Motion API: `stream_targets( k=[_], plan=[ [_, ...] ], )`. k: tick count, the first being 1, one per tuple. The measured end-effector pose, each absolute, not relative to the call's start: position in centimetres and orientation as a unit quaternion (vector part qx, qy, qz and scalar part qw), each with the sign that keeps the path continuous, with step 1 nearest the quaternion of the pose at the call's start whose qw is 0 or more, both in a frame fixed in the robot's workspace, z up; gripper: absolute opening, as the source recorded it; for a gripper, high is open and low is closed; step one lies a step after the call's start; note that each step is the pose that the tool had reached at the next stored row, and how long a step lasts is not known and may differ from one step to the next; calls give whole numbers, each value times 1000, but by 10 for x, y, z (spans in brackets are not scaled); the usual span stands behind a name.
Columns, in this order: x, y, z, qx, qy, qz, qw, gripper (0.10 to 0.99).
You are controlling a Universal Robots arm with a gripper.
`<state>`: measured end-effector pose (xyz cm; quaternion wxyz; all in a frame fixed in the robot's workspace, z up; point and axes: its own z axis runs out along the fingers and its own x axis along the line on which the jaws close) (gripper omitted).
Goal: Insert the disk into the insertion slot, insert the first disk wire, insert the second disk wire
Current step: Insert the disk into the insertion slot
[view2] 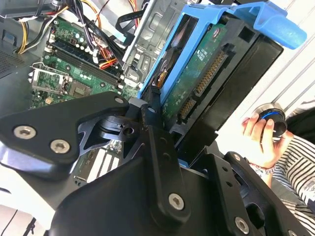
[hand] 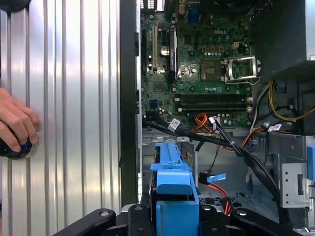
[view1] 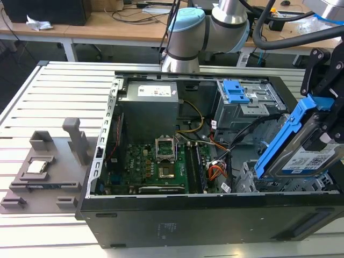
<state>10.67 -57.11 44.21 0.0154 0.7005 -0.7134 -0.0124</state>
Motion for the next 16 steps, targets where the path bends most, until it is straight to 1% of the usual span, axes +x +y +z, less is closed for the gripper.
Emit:
stream_targets(
  k=[5, 11, 16],
  plan=[
    [107, -570, 439, 701, -713, -13, 15, 361],
    [107, -554, 436, 701, -713, -12, 15, 361],
    [109, -551, 430, 701, -713, -12, 15, 361]
  ],
)
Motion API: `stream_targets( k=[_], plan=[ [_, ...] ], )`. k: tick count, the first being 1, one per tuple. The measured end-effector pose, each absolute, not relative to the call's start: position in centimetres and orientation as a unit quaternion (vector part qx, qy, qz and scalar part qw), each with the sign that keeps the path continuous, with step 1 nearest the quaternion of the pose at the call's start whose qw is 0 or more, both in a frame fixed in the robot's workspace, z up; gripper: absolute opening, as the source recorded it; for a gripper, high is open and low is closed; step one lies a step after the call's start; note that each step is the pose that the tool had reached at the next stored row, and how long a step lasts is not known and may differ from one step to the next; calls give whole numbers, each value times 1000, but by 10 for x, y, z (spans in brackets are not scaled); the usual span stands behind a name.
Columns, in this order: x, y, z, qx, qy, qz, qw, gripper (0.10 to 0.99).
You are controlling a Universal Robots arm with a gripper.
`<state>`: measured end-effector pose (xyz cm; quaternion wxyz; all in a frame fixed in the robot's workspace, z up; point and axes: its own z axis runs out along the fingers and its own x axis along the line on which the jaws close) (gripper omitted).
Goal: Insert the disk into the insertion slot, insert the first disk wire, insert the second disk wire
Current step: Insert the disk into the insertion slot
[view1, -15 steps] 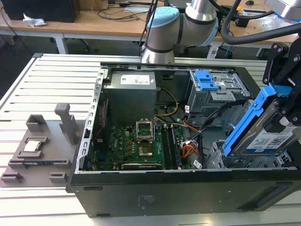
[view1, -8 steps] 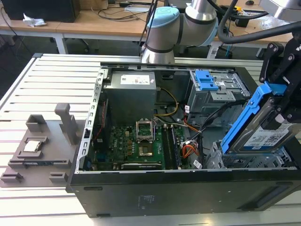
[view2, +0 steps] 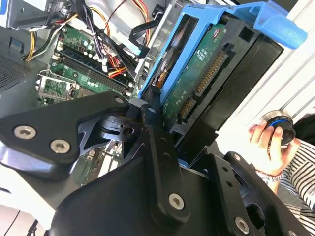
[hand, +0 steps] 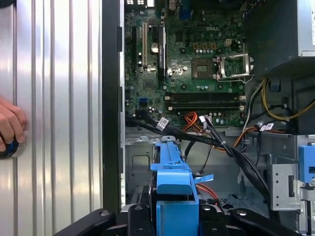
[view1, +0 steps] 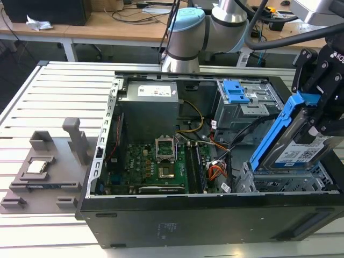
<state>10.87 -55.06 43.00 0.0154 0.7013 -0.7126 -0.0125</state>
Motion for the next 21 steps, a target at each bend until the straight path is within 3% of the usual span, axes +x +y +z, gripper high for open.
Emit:
stream_targets(
  k=[21],
  plan=[
    [112, -548, 403, 701, -713, -12, 15, 361]
  ],
)
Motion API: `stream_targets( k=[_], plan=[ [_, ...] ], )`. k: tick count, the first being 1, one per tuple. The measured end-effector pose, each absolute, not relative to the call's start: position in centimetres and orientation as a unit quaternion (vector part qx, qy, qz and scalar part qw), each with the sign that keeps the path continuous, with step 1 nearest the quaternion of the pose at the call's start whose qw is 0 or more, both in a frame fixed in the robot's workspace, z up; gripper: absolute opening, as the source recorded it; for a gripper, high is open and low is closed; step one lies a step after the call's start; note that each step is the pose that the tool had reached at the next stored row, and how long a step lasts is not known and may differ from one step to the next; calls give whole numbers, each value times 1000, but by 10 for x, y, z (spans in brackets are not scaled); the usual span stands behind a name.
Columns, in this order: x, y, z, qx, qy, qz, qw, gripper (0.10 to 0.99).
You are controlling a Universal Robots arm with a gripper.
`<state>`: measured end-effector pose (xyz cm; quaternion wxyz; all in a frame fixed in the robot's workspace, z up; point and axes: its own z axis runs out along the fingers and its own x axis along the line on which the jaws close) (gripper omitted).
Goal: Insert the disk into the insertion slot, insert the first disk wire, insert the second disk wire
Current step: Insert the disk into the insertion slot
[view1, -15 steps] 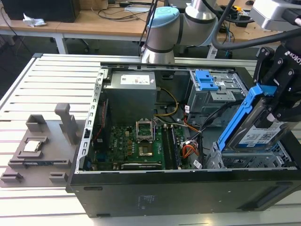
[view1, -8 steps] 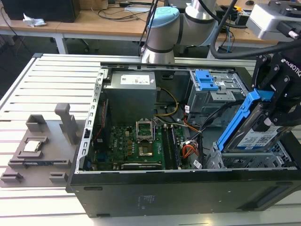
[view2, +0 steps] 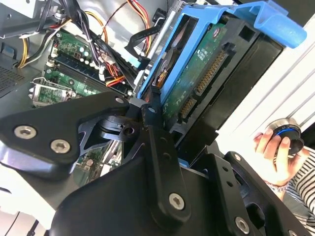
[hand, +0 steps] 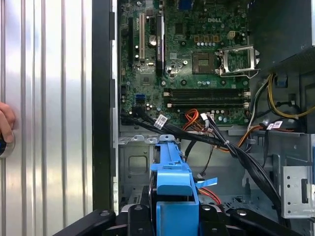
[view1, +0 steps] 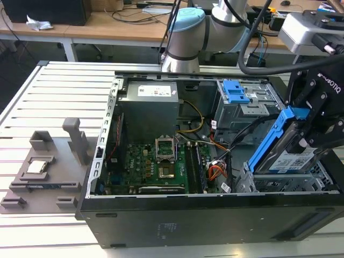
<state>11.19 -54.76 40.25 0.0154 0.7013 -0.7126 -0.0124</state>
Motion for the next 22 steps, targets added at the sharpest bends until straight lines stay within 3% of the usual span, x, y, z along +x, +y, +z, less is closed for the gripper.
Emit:
stream_targets(
  k=[17, 19, 22],
  plan=[
    [112, -548, 389, 701, -713, -12, 15, 361],
    [112, -548, 389, 701, -713, -12, 15, 435],
    [112, -548, 388, 701, -713, -12, 15, 435]
  ],
)
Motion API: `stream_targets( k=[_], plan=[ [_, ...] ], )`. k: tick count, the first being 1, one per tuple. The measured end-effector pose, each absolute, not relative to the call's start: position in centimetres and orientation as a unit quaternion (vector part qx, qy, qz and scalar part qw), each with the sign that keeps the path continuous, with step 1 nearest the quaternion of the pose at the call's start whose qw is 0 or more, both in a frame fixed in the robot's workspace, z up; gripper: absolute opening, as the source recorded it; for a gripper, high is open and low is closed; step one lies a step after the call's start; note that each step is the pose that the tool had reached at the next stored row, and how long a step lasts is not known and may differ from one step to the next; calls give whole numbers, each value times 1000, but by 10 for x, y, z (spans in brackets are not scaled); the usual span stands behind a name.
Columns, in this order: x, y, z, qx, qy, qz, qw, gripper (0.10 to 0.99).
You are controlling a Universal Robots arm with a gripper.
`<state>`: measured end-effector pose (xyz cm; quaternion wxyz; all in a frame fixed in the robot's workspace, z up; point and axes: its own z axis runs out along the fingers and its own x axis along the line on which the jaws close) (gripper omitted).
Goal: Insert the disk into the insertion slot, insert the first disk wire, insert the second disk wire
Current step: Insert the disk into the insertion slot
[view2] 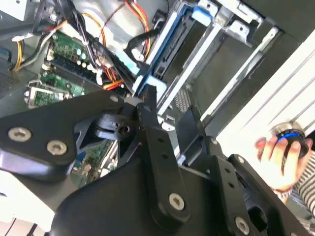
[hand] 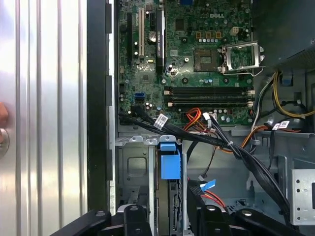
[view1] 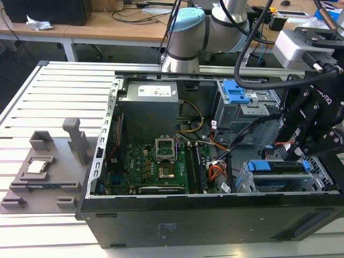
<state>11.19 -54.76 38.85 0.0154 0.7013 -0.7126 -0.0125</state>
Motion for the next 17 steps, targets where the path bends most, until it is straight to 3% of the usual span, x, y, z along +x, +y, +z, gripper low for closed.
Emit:
stream_targets(
  k=[3, 4, 5, 6, 8, 17],
  plan=[
    [112, -548, 389, 701, -713, -12, 15, 420],
    [112, -548, 388, 701, -713, -12, 15, 294],
    [112, -548, 388, 701, -713, -12, 15, 235],
    [112, -548, 388, 701, -713, -12, 15, 235],
    [112, -548, 388, 701, -713, -12, 15, 114],
    [112, -548, 388, 701, -713, -12, 15, 106]
  ],
)
